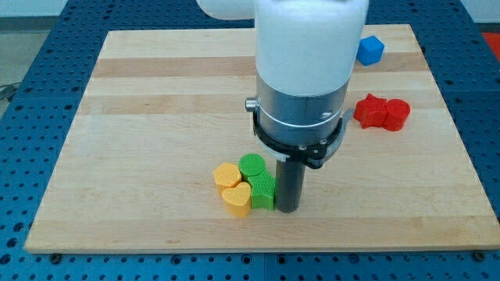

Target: Move the arm towards the centre of the board

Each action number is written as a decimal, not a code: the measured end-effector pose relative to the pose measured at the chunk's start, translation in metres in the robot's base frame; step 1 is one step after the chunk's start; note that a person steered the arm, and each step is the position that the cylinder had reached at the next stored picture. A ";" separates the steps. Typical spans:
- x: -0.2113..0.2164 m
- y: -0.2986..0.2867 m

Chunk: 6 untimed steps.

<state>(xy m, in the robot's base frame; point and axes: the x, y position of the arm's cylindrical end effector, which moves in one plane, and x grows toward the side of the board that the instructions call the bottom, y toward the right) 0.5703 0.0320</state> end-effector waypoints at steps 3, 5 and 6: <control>-0.039 0.051; -0.138 0.010; -0.193 -0.007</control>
